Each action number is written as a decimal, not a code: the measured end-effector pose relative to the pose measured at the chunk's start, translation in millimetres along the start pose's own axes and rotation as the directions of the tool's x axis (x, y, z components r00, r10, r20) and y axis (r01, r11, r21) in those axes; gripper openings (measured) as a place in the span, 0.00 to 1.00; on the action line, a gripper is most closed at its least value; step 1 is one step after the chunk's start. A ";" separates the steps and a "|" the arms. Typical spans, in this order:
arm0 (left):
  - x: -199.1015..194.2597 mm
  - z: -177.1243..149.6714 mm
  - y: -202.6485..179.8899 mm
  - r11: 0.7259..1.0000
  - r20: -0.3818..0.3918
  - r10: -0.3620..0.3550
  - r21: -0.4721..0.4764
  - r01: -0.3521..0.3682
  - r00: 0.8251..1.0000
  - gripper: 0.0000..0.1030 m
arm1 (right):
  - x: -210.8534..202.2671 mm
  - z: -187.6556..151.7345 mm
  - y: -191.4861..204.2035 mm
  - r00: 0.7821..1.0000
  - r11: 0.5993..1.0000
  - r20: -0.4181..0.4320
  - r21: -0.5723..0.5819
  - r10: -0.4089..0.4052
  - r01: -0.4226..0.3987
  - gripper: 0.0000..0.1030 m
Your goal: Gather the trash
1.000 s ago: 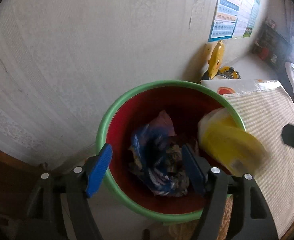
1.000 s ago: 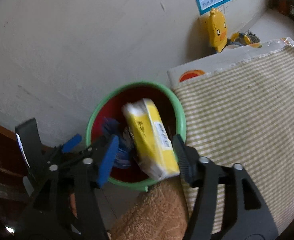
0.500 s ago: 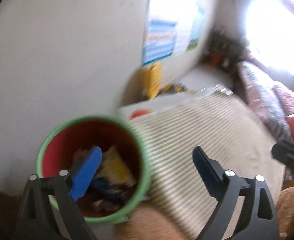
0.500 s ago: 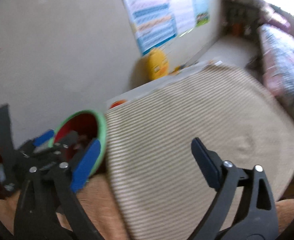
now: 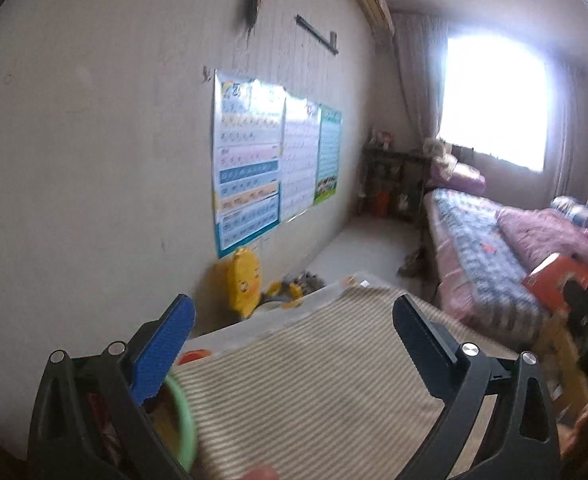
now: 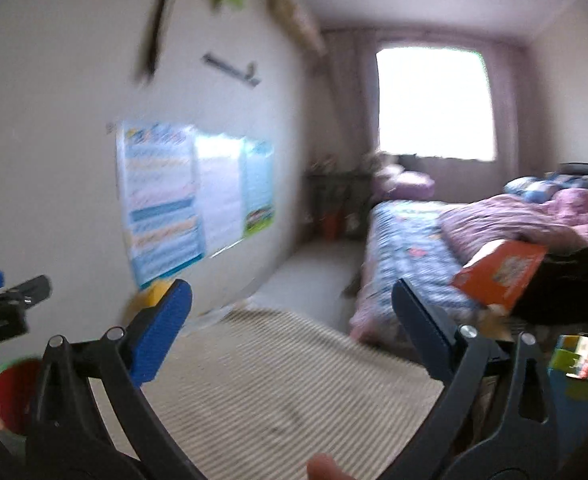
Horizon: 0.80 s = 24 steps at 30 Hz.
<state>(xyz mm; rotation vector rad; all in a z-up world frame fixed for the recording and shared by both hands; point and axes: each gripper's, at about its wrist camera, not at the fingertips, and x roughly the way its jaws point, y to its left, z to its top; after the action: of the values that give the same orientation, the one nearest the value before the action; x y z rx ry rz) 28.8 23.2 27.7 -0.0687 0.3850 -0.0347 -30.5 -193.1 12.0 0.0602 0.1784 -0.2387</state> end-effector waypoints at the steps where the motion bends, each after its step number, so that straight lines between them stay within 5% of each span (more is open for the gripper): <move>1: -1.5 3.0 -4.7 1.000 -0.001 -0.013 -0.016 0.013 1.000 0.92 | 5.0 0.0 -5.4 0.999 1.000 -0.049 0.014 0.019 -0.019 0.96; 4: -0.1 6.2 -16.5 0.999 -0.028 -0.012 -0.032 0.011 1.000 0.92 | 18.4 -3.7 -16.4 0.988 0.998 -0.146 0.049 0.050 -0.043 0.96; 10: -0.1 4.4 -28.6 0.999 -0.059 0.034 -0.003 -0.034 0.998 0.92 | 22.6 -13.8 -18.9 0.976 0.997 -0.209 0.074 0.053 -0.038 0.95; 24: 2.8 -5.2 -20.4 0.999 -0.109 0.050 -0.016 -0.052 0.993 0.92 | 22.0 -29.5 -12.3 0.963 0.997 -0.262 0.068 0.058 -0.042 0.95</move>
<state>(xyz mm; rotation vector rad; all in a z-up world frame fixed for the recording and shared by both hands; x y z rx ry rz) 29.0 2.4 23.3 -0.0754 0.4956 0.0161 -17.4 -207.7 -21.5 0.1580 0.4344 -0.1849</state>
